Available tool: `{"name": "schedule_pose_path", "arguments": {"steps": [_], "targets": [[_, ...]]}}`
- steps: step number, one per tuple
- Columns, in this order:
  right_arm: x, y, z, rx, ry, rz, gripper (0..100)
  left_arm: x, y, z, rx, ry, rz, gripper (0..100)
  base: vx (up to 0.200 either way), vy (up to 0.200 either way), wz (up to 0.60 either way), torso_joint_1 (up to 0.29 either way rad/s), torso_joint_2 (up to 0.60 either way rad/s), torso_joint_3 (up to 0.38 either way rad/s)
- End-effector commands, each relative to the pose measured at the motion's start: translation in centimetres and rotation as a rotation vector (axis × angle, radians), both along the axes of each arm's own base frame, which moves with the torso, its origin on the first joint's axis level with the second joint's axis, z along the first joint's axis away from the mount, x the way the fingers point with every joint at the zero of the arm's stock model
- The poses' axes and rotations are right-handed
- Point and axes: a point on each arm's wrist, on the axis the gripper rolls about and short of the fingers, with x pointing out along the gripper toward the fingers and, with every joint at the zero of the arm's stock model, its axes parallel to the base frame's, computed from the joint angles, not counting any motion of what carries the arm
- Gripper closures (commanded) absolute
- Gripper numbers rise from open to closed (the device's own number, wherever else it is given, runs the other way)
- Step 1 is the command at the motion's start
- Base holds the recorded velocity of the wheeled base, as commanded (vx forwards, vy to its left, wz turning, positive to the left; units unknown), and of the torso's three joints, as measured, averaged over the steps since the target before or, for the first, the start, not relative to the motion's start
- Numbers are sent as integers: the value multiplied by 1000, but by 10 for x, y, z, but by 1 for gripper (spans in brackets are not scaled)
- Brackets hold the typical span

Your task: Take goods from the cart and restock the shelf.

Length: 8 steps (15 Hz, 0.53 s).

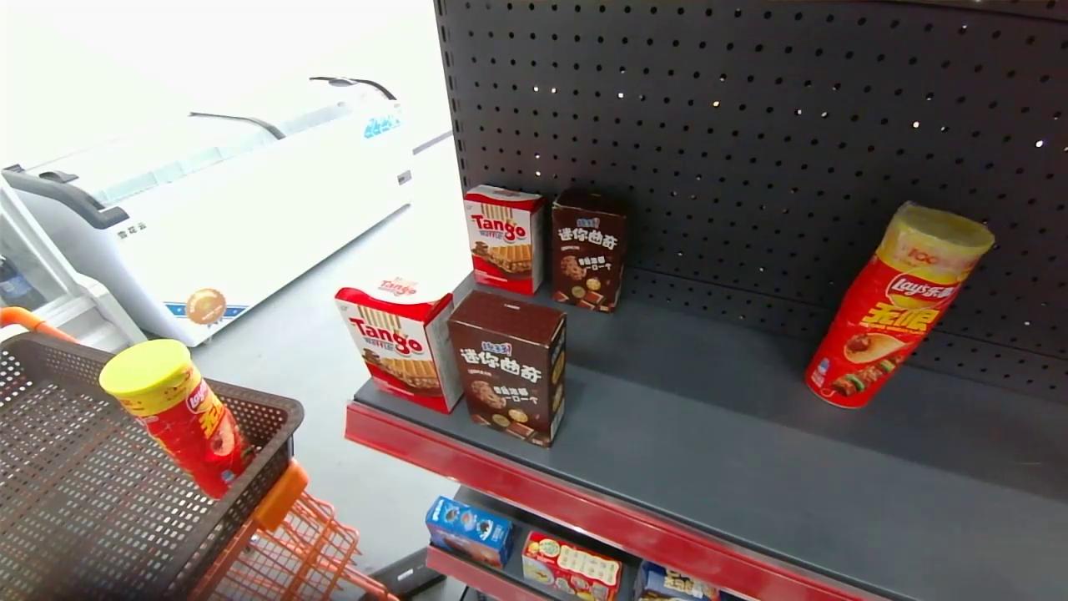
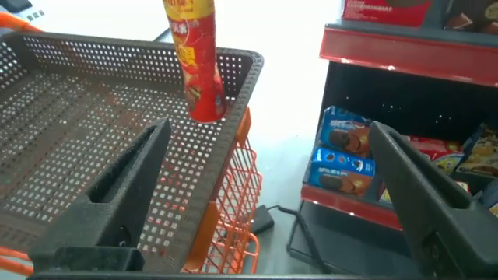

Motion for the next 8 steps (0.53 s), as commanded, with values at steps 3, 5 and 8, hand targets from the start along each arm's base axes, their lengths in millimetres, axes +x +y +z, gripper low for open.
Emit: {"name": "schedule_pose_path", "arguments": {"steps": [3, 5, 8], "targets": [[0, 0, 0, 0, 0, 1, 0, 44, 1, 73, -13, 214, 31, 0, 0, 0, 0, 0, 0, 0], [0, 0, 0, 0, 0, 1, 0, 71, 7, 83, -67, 281, 100, 0, 0, 0, 0, 0, 0, 0], [0, 0, 0, 0, 0, 1, 0, 105, 21, 70, 63, 412, 117, 0, 0, 0, 0, 0, 0, 0]]}}
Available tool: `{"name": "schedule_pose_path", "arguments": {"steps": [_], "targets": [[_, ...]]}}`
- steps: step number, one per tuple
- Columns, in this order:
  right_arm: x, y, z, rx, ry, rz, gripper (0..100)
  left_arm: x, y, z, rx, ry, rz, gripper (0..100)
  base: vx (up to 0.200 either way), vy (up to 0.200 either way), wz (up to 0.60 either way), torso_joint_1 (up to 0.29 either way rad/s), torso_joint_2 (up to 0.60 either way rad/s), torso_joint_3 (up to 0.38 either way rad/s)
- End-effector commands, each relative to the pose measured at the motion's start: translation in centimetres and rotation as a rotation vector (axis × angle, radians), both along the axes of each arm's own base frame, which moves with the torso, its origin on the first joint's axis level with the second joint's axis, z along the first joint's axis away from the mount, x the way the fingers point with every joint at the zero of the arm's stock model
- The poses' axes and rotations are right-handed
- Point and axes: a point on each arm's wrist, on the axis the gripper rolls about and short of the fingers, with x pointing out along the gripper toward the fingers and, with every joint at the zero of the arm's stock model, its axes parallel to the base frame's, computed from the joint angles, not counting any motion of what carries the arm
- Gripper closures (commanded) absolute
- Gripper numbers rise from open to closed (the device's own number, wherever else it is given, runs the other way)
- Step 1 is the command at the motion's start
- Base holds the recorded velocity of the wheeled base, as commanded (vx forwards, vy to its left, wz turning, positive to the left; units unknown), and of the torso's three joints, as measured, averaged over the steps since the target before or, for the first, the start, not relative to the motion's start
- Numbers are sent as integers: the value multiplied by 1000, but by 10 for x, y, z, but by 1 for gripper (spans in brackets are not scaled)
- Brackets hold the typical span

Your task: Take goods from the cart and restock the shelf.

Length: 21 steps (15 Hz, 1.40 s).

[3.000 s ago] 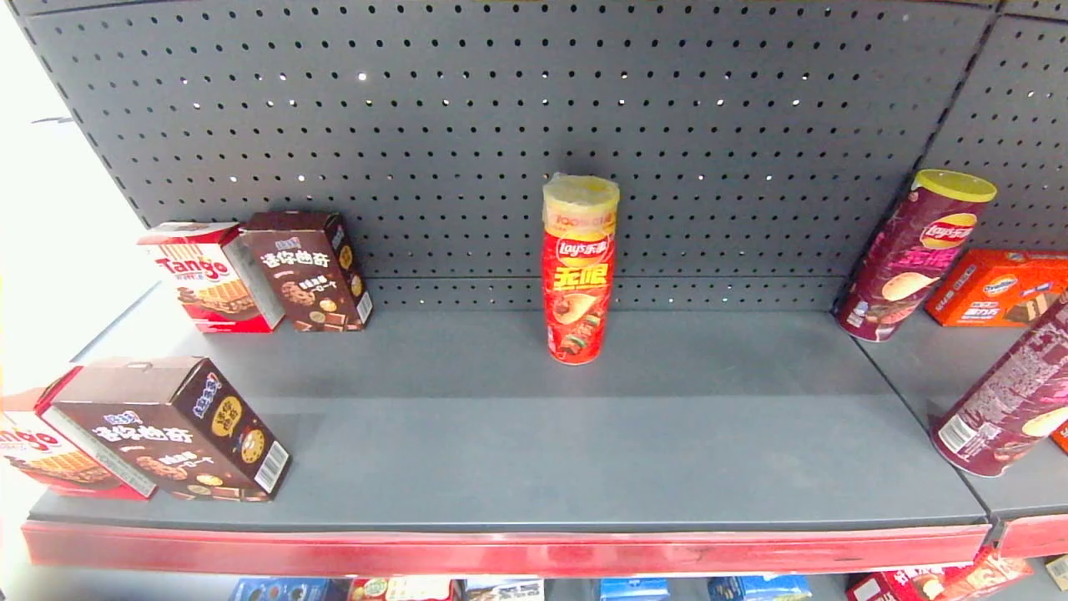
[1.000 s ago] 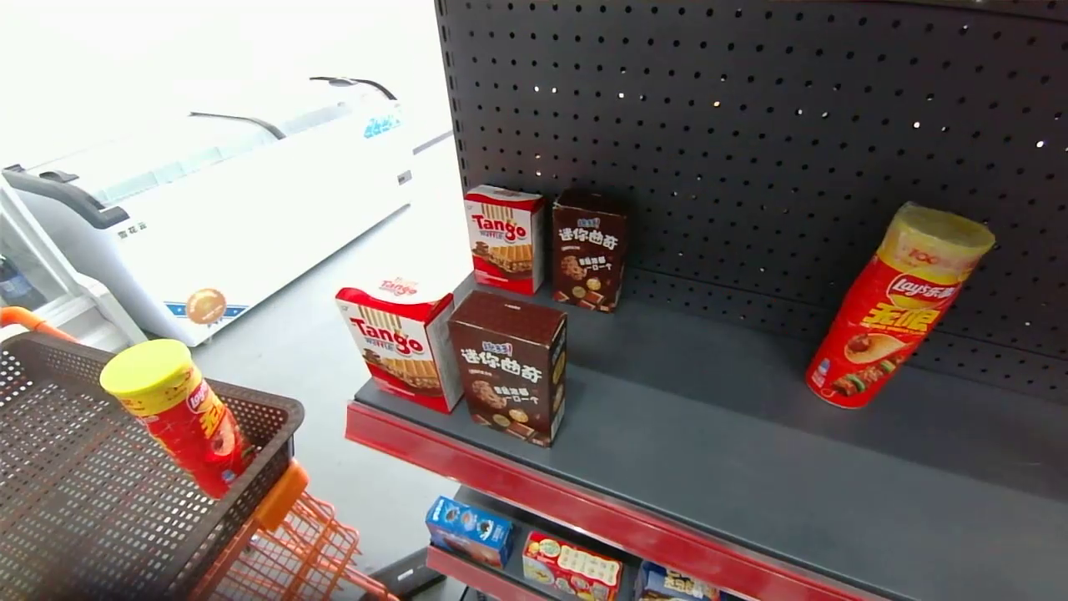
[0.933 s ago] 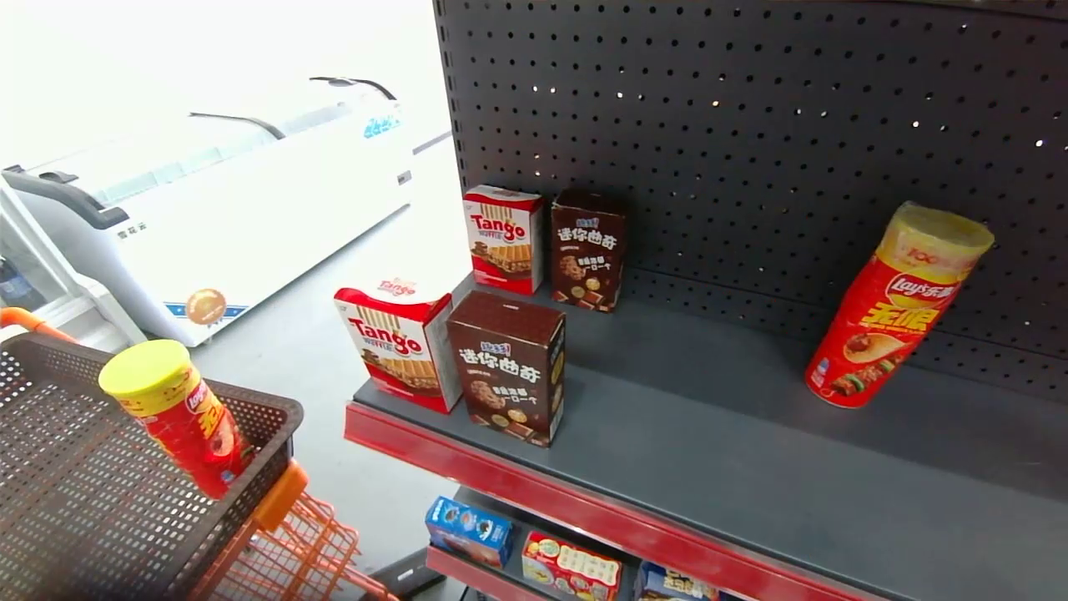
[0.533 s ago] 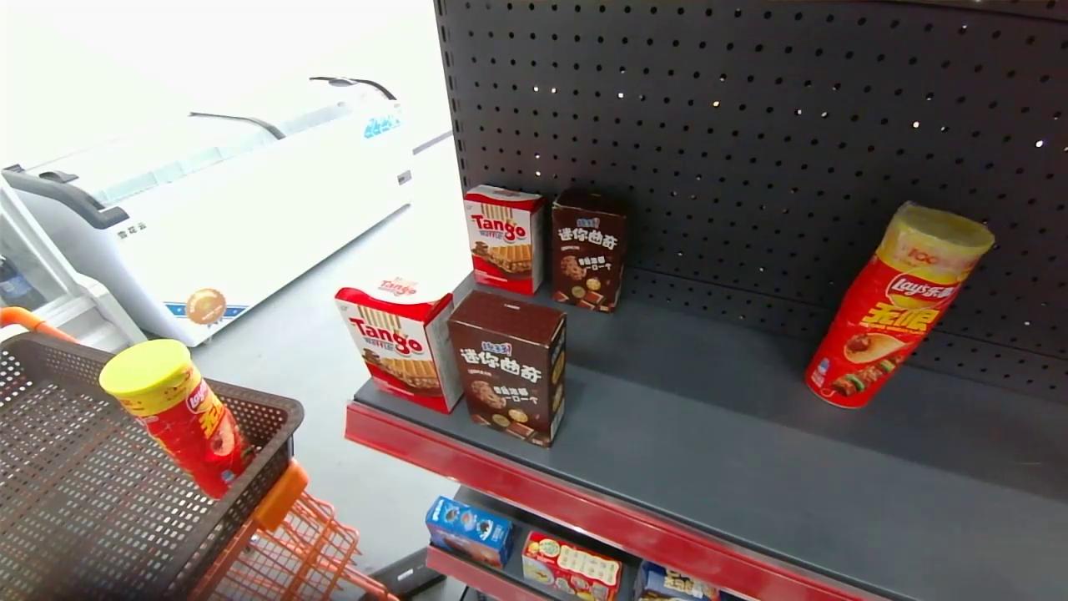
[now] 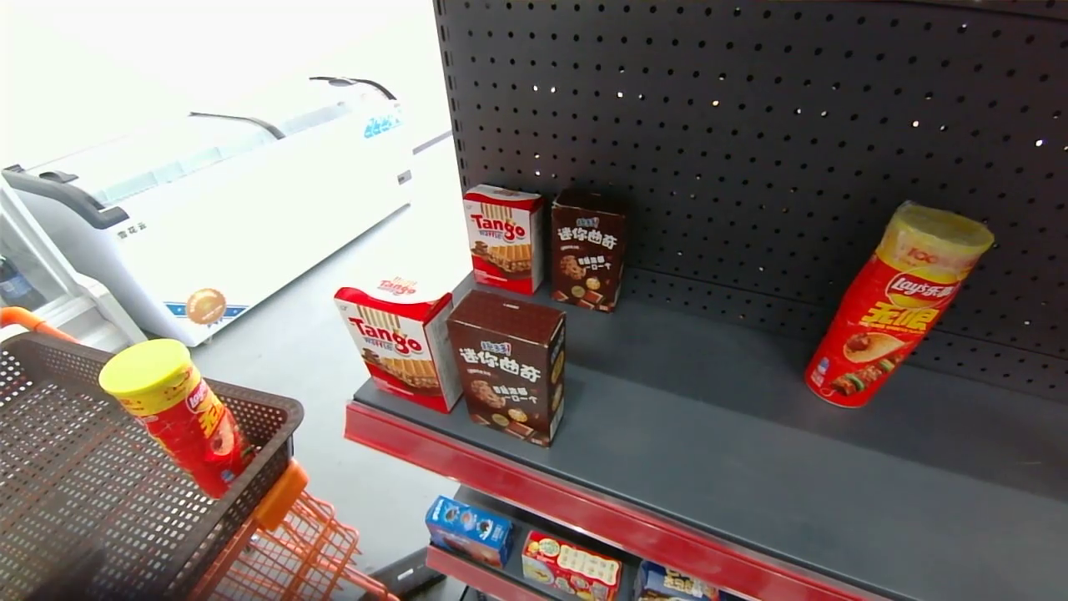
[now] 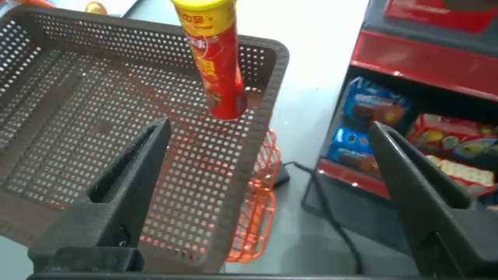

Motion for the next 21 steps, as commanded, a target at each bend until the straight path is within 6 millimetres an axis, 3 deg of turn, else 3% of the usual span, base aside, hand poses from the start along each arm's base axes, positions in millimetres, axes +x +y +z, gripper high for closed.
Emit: {"name": "schedule_pose_path", "arguments": {"steps": [1, 6, 16, 21], "targets": [[0, 0, 0, 0, 0, 1, 0, 40, 15, -12, 42, 137, 31, 0, 0, 0, 0, 0, 0, 0], [0, 0, 0, 0, 0, 1, 0, 88, 31, -40, 81, 70, 105, 0, 0, 0, 0, 0, 0, 0], [0, 0, 0, 0, 1, 1, 0, 162, 53, -57, -25, 79, 150, 0, 0, 0, 0, 0, 0, 0], [0, 0, 0, 0, 0, 1, 0, 196, 62, -66, -57, -2, 160, 0, 0, 0, 0, 0, 0, 0]]}}
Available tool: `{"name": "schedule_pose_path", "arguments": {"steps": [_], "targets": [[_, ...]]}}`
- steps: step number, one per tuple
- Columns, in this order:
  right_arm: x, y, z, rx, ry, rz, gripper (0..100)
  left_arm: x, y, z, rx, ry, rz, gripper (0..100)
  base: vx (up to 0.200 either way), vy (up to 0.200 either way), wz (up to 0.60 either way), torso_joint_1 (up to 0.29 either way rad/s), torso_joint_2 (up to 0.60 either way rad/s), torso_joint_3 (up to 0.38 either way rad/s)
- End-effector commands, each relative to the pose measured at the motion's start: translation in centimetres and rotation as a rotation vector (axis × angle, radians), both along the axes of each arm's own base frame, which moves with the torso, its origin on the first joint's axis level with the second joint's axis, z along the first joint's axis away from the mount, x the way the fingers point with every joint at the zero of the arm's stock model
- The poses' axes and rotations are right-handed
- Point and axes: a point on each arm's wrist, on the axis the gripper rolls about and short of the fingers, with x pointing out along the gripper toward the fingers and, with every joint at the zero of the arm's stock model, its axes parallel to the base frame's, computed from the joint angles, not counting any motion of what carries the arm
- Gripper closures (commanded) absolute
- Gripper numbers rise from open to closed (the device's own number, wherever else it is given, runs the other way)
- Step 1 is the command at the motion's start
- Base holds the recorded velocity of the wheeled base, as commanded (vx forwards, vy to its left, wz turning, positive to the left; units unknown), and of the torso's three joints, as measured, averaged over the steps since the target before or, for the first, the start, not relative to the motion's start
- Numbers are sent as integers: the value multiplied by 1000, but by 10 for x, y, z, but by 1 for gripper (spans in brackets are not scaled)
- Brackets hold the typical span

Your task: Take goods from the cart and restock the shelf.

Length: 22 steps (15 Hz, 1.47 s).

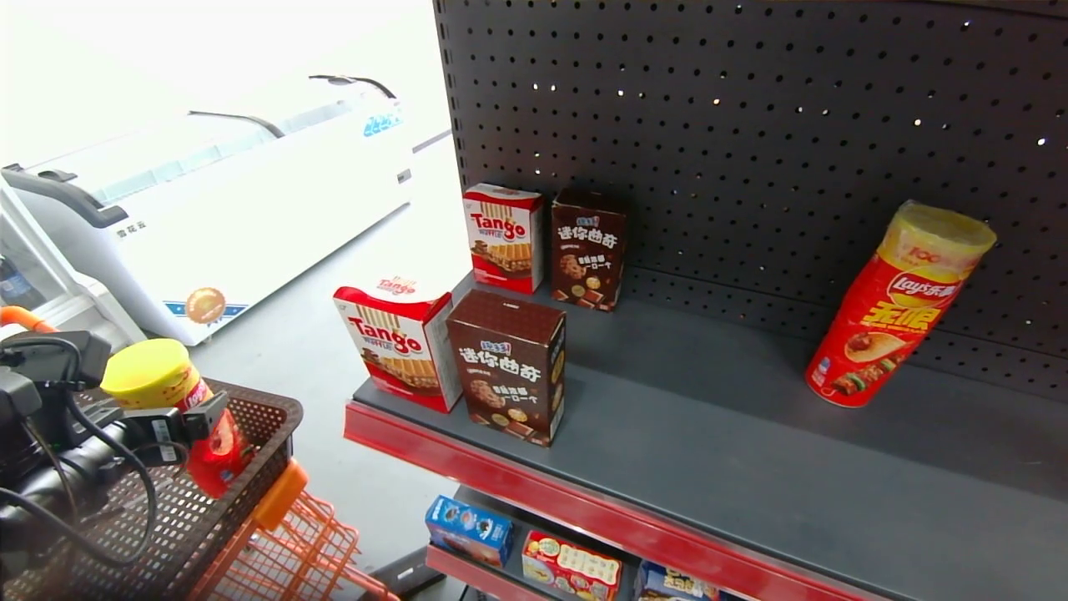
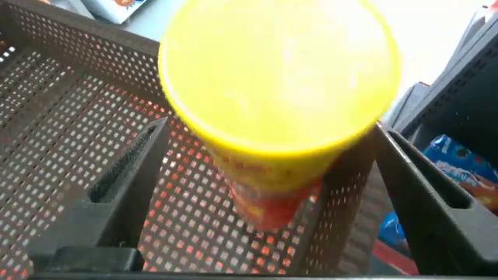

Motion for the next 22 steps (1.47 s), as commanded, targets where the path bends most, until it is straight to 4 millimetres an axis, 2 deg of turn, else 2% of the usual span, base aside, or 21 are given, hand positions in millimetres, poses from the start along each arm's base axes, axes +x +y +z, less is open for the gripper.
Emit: {"name": "schedule_pose_path", "arguments": {"steps": [1, 5, 9, 14, 17, 18, 22], "targets": [[0, 0, 0, 0, -1, 0, 0, 19, 5, -14, -9, 17, -1, 0, 0, 0, 0, 0, 0, 0], [0, 0, 0, 0, -1, 0, 0, 41, 11, -21, 0, -14, -4, 0, 0, 0, 0, 0, 0, 0], [0, 0, 0, 0, -1, 0, 0, 53, 14, -29, -4, -5, -2, 0, 0, 0, 0, 0, 0, 0], [0, 0, 0, 0, -1, 0, 0, 60, 12, -42, -15, 34, -16, 0, 0, 0, 0, 0, 0, 0], [0, 0, 0, 0, -1, 0, 0, 66, 10, -42, -12, 26, -28, 0, 0, 0, 0, 0, 0, 0], [0, 0, 0, 0, -1, 0, 0, 68, 9, -40, -8, 12, -31, 100, 0, 0, 0, 0, 0, 0], [0, 0, 0, 0, -1, 0, 0, 68, 2, -31, -2, -8, -54, 100, 0, 0, 0, 0, 0, 0]]}}
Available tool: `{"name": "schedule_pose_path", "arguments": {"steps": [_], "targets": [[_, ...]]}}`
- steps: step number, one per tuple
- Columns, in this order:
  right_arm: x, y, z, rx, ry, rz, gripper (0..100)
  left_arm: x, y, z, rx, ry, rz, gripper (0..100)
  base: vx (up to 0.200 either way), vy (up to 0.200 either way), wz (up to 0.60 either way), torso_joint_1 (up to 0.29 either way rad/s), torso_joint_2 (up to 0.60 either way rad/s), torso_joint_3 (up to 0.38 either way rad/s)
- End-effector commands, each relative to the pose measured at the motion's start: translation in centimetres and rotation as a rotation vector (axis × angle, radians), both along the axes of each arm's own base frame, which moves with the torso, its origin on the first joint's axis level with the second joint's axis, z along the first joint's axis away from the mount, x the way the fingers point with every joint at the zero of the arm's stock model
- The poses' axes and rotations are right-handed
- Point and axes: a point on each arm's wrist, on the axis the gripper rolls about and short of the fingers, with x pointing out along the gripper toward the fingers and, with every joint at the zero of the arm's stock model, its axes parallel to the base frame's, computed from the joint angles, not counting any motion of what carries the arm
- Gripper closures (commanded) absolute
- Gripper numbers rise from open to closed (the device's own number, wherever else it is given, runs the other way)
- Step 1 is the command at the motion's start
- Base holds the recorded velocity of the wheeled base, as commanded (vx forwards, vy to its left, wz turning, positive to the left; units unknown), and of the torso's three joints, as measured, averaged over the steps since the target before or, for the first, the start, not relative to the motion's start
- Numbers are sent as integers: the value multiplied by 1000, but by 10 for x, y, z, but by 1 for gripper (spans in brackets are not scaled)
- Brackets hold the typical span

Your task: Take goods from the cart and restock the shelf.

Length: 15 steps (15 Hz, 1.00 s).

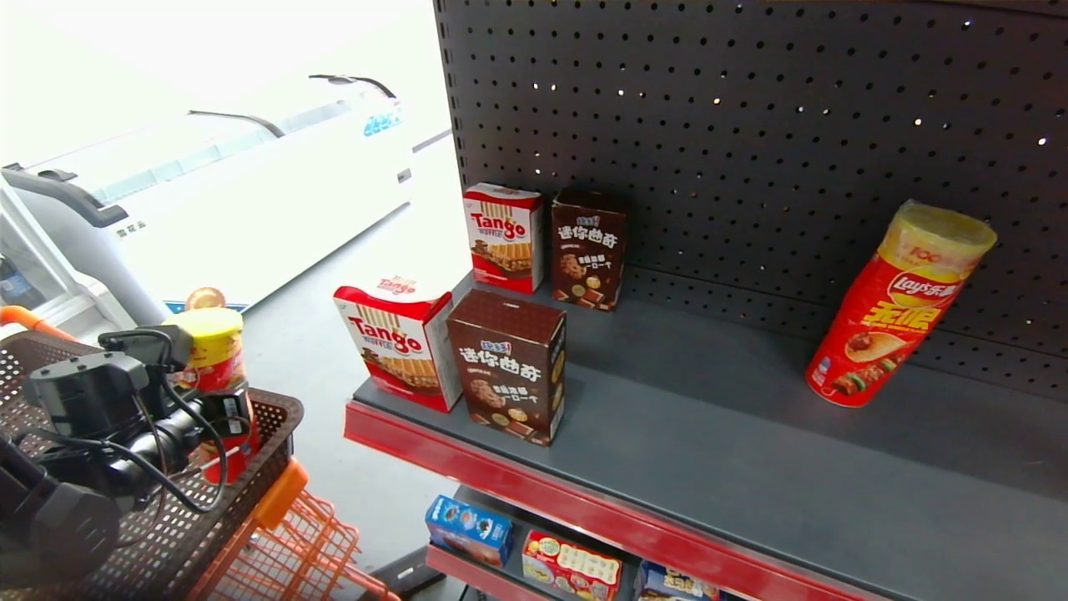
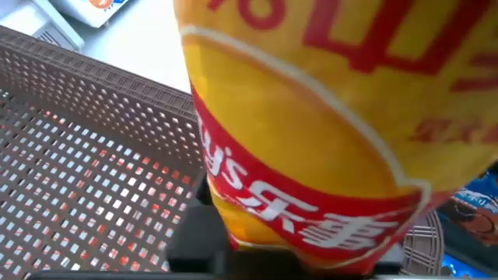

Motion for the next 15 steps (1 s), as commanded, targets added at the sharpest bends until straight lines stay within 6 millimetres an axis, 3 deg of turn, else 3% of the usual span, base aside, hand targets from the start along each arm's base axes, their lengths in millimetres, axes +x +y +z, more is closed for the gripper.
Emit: {"name": "schedule_pose_path", "arguments": {"steps": [1, 6, 11, 14, 15], "targets": [[0, 0, 0, 0, 0, 0, 0, -6, -5, 22, 15, -67, -13, 100, 0, 0, 0, 0, 0, 0], [0, 0, 0, 0, 0, 0, 0, -40, -17, 81, 69, -212, -41, 100, 0, 0, 0, 0, 0, 0], [0, 0, 0, 0, 1, 0, 0, -70, -37, 121, 118, -343, -113, 100, 0, 0, 0, 0, 0, 0], [0, 0, 0, 0, 1, 0, 0, -83, -42, 120, 116, -335, -135, 100, 0, 0, 0, 0, 0, 0], [0, 0, 0, 0, 0, 0, 0, -89, -53, 124, 110, -358, -191, 100, 0, 0, 0, 0, 0, 0]]}}
